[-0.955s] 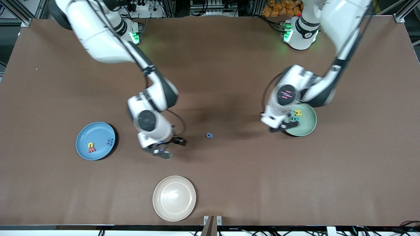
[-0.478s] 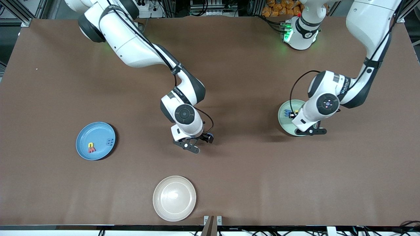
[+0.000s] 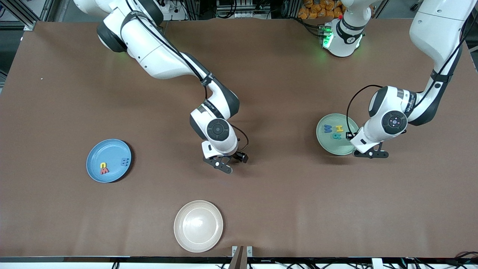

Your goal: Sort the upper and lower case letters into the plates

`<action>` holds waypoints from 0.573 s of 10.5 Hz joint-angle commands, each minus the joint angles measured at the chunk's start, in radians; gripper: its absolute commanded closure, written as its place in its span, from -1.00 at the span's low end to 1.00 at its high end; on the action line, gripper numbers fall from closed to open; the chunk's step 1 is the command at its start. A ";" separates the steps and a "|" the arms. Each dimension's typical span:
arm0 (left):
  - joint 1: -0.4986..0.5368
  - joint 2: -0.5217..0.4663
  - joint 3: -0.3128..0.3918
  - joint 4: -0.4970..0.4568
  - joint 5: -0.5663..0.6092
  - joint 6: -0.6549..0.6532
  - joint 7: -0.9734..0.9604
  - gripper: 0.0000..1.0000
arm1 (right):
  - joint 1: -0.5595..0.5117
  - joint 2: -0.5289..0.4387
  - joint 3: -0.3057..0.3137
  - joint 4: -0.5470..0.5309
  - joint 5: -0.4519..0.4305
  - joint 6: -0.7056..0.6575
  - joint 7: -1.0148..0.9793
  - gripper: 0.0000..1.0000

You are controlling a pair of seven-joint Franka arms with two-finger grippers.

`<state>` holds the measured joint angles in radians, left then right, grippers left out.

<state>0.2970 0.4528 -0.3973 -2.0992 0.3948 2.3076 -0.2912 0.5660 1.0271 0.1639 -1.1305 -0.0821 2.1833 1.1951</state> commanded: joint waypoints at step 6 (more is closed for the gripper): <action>-0.002 -0.040 -0.014 0.014 0.012 0.003 -0.045 -1.00 | 0.026 0.044 -0.004 0.054 -0.013 -0.017 0.035 -0.52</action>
<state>0.2927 0.4473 -0.4041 -2.0867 0.3947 2.3143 -0.3135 0.5799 1.0484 0.1639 -1.1191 -0.0821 2.1821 1.2062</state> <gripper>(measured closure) 0.000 0.013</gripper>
